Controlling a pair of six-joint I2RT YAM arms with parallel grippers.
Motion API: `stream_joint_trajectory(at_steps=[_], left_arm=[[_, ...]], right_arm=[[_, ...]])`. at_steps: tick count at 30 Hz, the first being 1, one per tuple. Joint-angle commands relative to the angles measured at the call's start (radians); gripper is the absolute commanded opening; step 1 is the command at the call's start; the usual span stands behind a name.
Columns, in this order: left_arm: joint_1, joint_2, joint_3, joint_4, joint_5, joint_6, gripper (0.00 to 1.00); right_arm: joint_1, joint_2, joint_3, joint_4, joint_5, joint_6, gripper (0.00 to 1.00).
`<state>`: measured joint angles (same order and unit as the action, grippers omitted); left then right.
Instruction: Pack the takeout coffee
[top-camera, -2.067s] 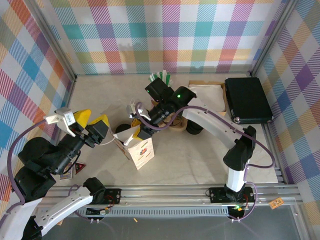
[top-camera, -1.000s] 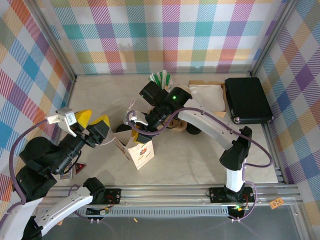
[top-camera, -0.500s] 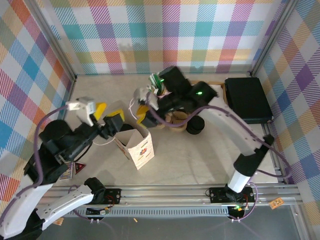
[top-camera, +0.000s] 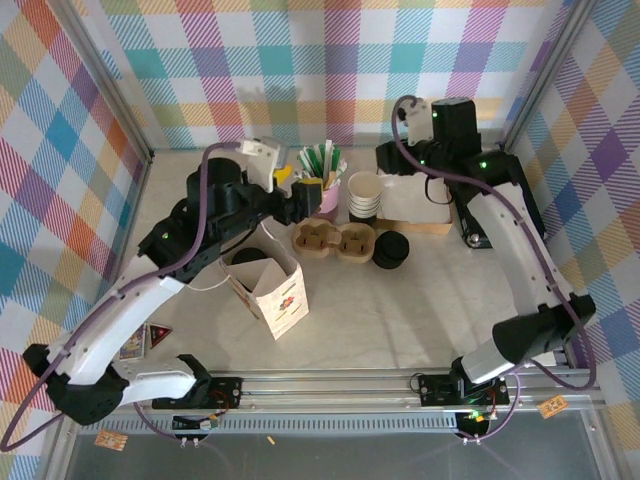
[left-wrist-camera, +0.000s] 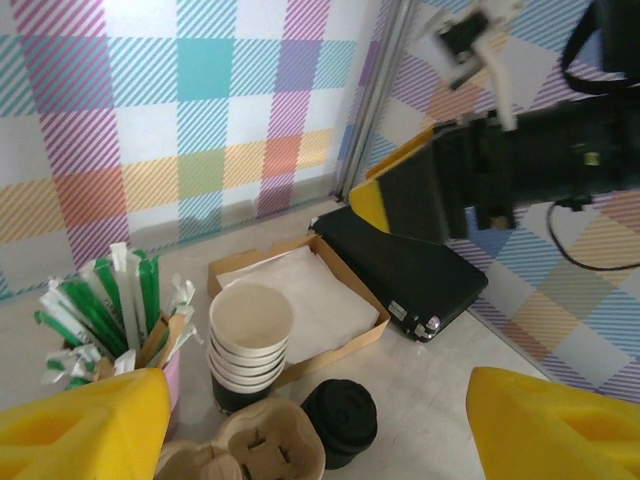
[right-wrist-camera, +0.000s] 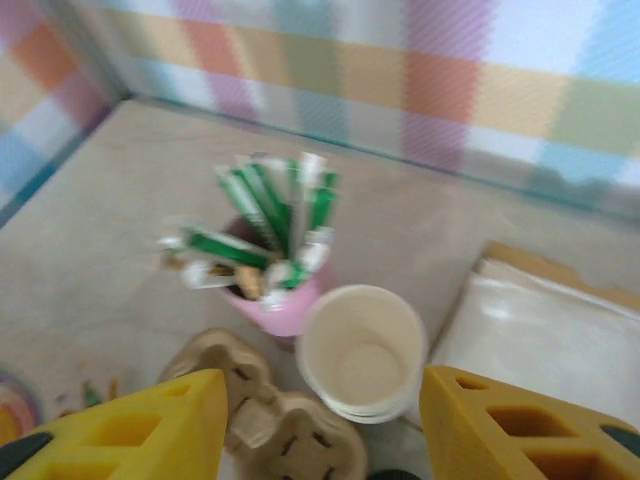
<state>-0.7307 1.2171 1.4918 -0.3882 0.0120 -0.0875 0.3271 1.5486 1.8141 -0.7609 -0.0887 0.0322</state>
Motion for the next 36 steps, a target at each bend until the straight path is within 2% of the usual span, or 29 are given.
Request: stream_joint_trajectory(at_steps=[1,16,24,30,36], left_arm=[[0.007,0.044,0.066,0.043,0.049,0.032,0.78],[0.007,0.209,0.139,0.035,0.06,0.053,0.78],[0.008,0.295,0.223,-0.035,0.029,0.055,0.78],[0.007,0.321,0.244,-0.069,0.013,0.063,0.78],[0.01,0.333,0.259,-0.091,-0.019,0.062,0.79]], right_arm=[[-0.041,0.031,0.052,-0.041,0.03,0.099,0.55],[-0.125,0.168,0.131,-0.101,0.04,0.148,0.61],[-0.164,0.274,0.144,-0.157,0.032,0.151,0.62],[-0.206,0.379,0.158,-0.175,0.035,0.128,0.62],[-0.23,0.533,0.242,-0.219,0.045,0.08,0.66]])
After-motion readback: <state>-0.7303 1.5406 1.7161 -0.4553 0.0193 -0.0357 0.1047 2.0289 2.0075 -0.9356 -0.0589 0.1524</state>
